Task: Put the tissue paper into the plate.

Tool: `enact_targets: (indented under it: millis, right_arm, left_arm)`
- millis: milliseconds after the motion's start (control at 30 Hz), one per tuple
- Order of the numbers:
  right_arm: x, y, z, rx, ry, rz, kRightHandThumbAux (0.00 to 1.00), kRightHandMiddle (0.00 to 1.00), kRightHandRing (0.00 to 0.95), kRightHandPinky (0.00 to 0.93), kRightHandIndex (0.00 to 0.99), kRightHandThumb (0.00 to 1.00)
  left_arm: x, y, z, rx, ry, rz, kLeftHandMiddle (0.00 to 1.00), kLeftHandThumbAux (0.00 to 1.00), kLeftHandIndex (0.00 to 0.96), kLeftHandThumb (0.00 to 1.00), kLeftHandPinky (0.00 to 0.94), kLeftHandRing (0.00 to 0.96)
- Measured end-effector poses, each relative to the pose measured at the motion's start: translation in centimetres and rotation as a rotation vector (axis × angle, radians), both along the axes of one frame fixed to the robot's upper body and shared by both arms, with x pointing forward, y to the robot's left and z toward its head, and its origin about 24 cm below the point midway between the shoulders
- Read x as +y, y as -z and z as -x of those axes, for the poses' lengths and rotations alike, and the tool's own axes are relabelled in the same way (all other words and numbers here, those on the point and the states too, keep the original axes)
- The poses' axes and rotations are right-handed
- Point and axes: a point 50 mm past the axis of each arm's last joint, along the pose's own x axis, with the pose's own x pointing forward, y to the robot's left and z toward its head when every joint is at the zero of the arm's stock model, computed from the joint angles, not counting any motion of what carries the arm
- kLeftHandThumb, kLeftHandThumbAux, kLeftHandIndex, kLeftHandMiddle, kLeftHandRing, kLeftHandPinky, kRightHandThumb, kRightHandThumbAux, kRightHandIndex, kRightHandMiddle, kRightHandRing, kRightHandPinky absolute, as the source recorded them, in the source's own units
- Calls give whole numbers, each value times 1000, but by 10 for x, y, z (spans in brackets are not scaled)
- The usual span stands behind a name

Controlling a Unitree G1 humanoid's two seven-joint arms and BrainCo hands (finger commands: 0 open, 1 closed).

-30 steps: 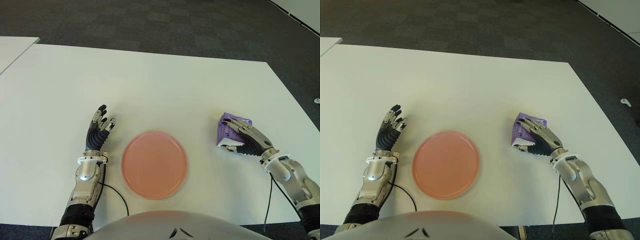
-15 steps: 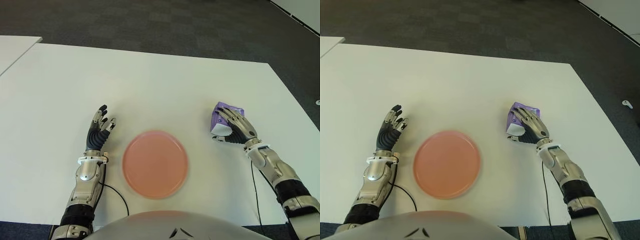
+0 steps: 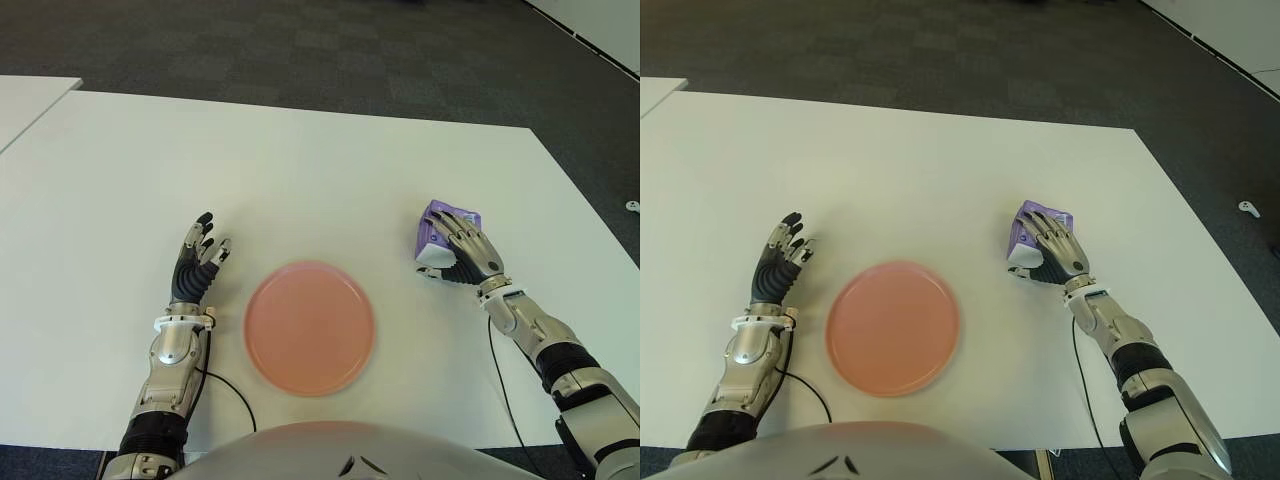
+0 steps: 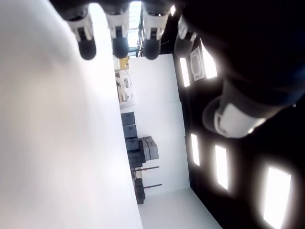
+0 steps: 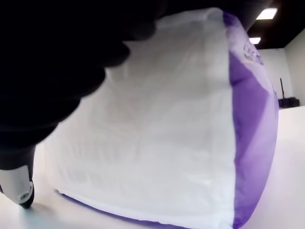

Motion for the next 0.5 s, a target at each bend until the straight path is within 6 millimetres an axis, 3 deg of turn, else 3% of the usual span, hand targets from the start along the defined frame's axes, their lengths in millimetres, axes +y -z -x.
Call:
enact_targets:
  millis: [500]
  right_arm:
    - [0,2,0,2,-7,-5,660,18,0,0,9,240]
  left_arm:
    - [1,0,1,14,-8,7,0,574,0,0,0,0]
